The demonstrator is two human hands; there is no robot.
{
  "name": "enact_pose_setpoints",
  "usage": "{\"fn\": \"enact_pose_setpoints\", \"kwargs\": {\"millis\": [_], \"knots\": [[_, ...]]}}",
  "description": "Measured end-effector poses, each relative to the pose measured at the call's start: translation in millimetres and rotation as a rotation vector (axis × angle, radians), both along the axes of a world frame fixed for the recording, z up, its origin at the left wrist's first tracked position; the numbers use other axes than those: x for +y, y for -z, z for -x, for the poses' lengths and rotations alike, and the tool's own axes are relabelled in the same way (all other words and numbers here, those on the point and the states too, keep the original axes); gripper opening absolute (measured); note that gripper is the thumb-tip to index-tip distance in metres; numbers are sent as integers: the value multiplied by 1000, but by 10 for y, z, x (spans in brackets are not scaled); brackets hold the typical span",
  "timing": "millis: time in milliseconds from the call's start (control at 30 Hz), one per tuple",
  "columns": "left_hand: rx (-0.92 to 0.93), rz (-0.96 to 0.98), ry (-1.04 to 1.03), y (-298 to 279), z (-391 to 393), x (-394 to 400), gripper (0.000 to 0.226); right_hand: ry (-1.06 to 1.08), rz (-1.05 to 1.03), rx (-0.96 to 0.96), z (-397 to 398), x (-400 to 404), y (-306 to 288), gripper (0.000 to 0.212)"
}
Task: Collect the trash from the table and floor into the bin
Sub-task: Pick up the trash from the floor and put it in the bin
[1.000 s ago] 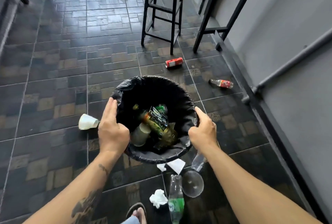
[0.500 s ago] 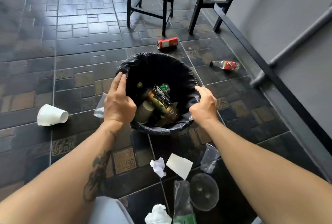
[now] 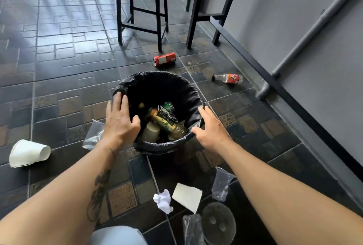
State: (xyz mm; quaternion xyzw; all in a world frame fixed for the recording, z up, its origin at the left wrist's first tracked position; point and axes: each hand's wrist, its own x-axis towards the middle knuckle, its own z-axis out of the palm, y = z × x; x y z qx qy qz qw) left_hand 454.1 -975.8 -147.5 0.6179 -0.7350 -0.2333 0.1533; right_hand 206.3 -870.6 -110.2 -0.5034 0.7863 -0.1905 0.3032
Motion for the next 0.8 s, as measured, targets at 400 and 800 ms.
{"fn": "enact_pose_setpoints", "kwargs": {"millis": [400,800], "knots": [[-138,222,130,-338,524,245,62,27,125,133,141,170,123,64],[-172,307,830,228,1414,1609,57,327,-424,91,425,1402,900,82]]}}
